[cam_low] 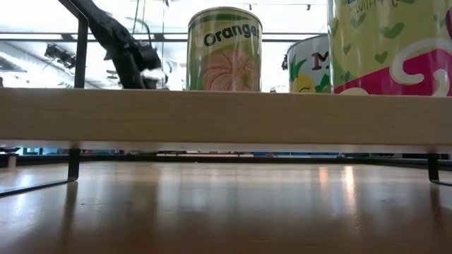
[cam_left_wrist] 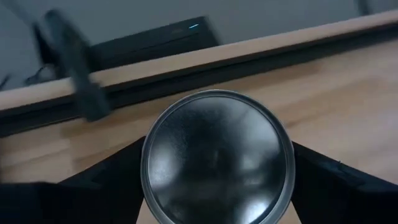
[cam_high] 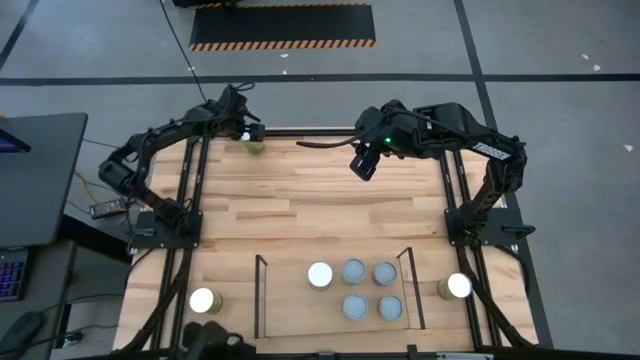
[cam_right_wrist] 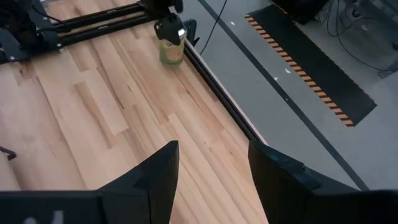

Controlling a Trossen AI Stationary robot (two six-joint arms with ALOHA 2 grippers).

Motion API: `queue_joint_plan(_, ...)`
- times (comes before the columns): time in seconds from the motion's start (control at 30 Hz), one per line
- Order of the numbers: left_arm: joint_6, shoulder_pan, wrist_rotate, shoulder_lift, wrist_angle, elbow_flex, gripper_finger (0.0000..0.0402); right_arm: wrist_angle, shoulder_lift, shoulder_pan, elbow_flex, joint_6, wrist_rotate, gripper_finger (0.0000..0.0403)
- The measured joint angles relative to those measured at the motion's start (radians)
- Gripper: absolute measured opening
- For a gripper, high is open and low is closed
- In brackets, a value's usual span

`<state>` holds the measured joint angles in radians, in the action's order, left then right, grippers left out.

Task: Pick and place cans onto a shelf
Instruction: Put the canned oranges on the shelf aligned with the other canned oranges

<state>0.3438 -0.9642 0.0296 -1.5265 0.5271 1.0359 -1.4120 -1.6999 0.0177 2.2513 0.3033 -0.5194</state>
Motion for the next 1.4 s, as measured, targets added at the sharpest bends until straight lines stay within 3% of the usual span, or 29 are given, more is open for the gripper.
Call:
queue_joint_plan(0.3, -0.075, 0.203, -0.144, 0.324, 0.052, 0.000, 0.0319, 0.002, 0.000, 0.000, 0.000, -0.019, 0.028, 0.0200)
queue_joint_plan(0.47, -0.049, 0.420, -0.149, 0.467, 0.053, 0.001, 0.0319, 0.006, 0.000, -0.003, 0.000, -0.016, 0.028, 0.0200)
queue_joint_plan(0.63, 0.045, 0.692, -0.102, 0.528, 0.050, 0.001, 0.0319, 0.005, 0.000, -0.024, 0.000, 0.008, 0.028, 0.0200)
queue_joint_plan(0.83, 0.166, 1.037, 0.047, 0.525, -0.002, 0.001, 0.0319, 0.005, -0.001, -0.079, 0.000, 0.069, 0.028, 0.0200)
queue_joint_plan(1.07, 0.263, 1.353, 0.257, 0.487, -0.079, 0.034, 0.0319, 0.005, -0.001, -0.155, 0.000, 0.162, 0.027, 0.0200)
queue_joint_plan(1.2, 0.252, 1.468, 0.340, 0.399, -0.055, 0.142, 0.0319, 0.005, -0.001, -0.186, 0.000, 0.208, 0.024, 0.0200)
queue_joint_plan(1.4, 0.226, 1.544, 0.351, 0.216, 0.083, 0.352, 0.0319, 0.005, -0.001, -0.219, 0.000, 0.229, 0.024, 0.0200)
